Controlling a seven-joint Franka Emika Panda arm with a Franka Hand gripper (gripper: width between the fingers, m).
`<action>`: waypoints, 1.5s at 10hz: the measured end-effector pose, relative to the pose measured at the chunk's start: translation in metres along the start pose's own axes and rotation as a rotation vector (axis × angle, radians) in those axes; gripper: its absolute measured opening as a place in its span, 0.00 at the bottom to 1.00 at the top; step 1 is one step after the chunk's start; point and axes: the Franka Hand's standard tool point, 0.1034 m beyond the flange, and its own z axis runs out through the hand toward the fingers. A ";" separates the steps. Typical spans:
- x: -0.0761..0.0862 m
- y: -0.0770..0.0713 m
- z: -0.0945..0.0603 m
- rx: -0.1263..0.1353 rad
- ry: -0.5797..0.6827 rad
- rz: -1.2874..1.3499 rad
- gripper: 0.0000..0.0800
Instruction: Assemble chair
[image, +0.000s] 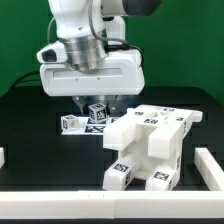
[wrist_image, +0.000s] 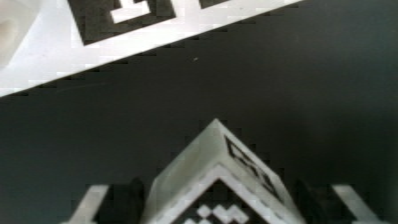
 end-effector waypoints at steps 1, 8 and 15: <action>0.000 0.000 0.001 -0.001 -0.001 0.000 0.50; 0.051 0.083 -0.012 -0.038 0.148 0.049 0.50; 0.039 0.129 0.021 -0.026 0.156 0.370 0.50</action>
Offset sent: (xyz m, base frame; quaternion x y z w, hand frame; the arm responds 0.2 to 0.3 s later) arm 0.0000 0.0000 0.0000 0.0000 0.0000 0.0000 1.0000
